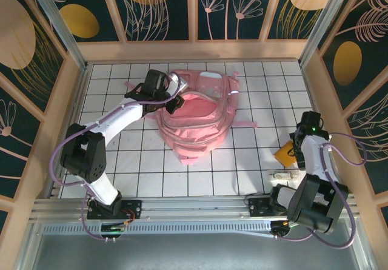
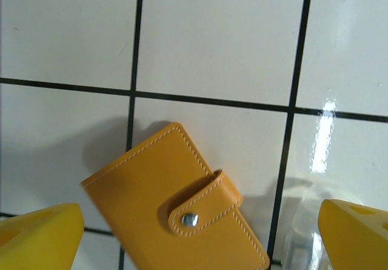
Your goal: Pack books, pencil case, and school supplies into a backpack
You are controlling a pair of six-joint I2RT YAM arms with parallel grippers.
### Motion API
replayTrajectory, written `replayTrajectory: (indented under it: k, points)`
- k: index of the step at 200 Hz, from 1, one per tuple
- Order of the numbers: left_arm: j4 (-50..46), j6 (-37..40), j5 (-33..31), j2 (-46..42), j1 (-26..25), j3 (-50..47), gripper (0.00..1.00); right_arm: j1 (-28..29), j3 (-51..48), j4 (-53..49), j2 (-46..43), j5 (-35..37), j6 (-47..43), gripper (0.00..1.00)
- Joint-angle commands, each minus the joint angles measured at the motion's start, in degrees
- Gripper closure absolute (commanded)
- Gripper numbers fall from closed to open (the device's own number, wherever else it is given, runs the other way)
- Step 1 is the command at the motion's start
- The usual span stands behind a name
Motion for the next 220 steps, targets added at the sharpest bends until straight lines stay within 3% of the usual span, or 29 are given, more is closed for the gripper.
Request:
replayTrajectory:
  k: [1,40,86,143,177,220]
  points:
    - [0.66,-1.80,1.56,-2.96,0.04,-1.67,1.00,-0.82,-2.29,6.94,2.41,-3.11,-9.54,0.01]
    - [2.20,-3.74,0.71,-3.45,0.00,-2.32,1.00,0.67,-2.55,9.97,7.76,-3.41,-13.40,0.01]
    - [2.67,-3.61,0.63,-3.45,0.04,-1.63,1.00,3.48,-2.45,13.47,6.25,-11.94,-20.59,0.01]
    - [3.63,-3.75,1.29,-3.83,0.06,-2.02,1.00,3.04,-5.59,15.09,14.35,-8.37,-19.79,0.01]
    - [4.33,-3.79,1.00,-4.46,0.01,-2.81,1.00,4.28,-5.33,16.79,15.92,-10.73,-20.72,0.21]
    - [4.40,-4.42,0.56,-5.25,0.01,-3.33,1.00,12.56,-1.08,13.51,13.17,-12.66,-23.40,0.44]
